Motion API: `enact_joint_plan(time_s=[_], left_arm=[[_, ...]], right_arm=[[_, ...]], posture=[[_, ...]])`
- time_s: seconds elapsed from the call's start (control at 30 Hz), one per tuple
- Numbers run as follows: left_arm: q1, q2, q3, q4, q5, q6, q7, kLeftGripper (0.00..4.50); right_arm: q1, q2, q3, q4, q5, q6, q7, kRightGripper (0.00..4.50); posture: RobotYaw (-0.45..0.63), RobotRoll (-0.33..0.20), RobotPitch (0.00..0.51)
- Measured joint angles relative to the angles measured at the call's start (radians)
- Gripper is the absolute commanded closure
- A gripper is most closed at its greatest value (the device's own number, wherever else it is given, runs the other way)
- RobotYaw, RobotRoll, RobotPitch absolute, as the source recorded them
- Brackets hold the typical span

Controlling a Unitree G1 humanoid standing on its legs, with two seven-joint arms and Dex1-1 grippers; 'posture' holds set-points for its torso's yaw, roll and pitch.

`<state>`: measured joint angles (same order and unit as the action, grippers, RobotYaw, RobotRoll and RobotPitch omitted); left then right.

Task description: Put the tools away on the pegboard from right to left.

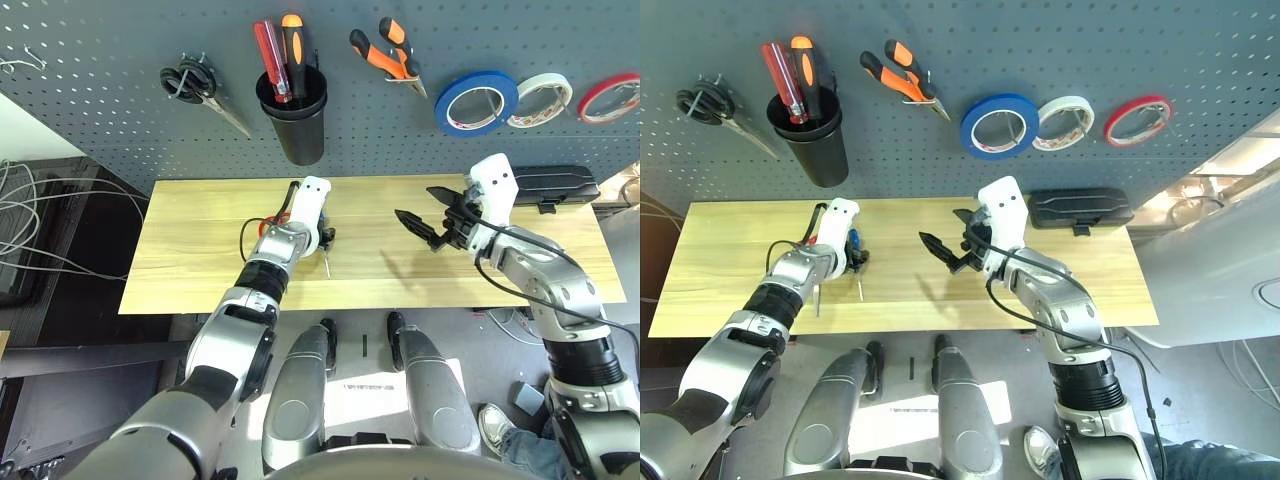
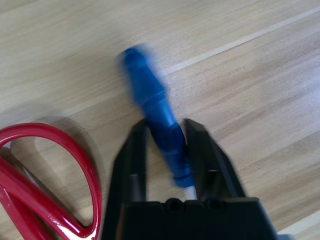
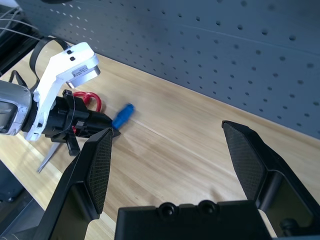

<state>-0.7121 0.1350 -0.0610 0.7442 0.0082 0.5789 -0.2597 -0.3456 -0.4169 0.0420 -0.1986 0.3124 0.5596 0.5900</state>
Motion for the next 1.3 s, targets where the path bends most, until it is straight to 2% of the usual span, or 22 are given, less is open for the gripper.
enact_joint_plan(time_s=[0.17,0.27,0.4,0.5,0.6,0.77,0.93,1.03,1.17,1.3], left_arm=[[0.155,-0.018,-0.002,-0.223,-0.04,-0.119,-0.072,3.93],[0.212,-0.017,-0.006,-0.389,-0.069,-0.162,-0.125,3.93],[0.291,-0.004,-0.023,-0.614,-0.155,-0.353,-0.279,3.93],[0.324,0.01,-0.032,-0.713,-0.212,-0.431,-0.364,3.93],[0.317,0.022,-0.028,-0.786,-0.257,-0.442,-0.395,3.93],[0.226,0.041,-0.017,-0.889,-0.328,-0.384,-0.397,3.93],[0.004,0.009,0.048,-0.967,-0.409,-0.317,-0.308,3.93],[-0.124,0.013,0.108,-0.972,-0.426,-0.317,-0.245,3.93],[-0.256,0.072,0.174,-0.97,-0.435,-0.303,-0.191,3.93],[-0.311,0.141,0.204,-0.946,-0.427,-0.308,-0.175,3.93]], right_arm=[[0.003,-0.044,-0.019,0.045,0.001,-0.042,0.048,0.0],[-0.002,-0.078,-0.028,0.067,0.002,-0.051,0.074,0.0],[-0.008,-0.153,-0.04,0.108,0.001,-0.053,0.129,0.0],[-0.019,-0.19,-0.035,0.136,-0.005,-0.071,0.178,0.0],[-0.038,-0.217,-0.026,0.159,-0.018,-0.091,0.217,0.0],[-0.07,-0.22,-0.01,0.172,-0.035,-0.104,0.26,0.0],[-0.142,-0.174,0.004,0.159,-0.018,-0.087,0.279,0.0],[-0.196,-0.129,0.008,0.124,0.012,-0.062,0.281,0.0],[-0.273,-0.049,0.007,0.08,0.074,-0.015,0.256,0.0],[-0.334,0.036,0.006,0.075,0.101,-0.009,0.216,0.0]], posture=[[0.07,0.0,0.339],[0.08,0.0,0.339],[0.08,0.0,0.338],[0.08,0.0,0.338],[0.08,0.0,0.337],[0.09,0.0,0.336],[0.09,0.0,0.333],[0.09,0.0,0.331],[0.1,0.0,0.325],[0.11,0.0,0.321]])
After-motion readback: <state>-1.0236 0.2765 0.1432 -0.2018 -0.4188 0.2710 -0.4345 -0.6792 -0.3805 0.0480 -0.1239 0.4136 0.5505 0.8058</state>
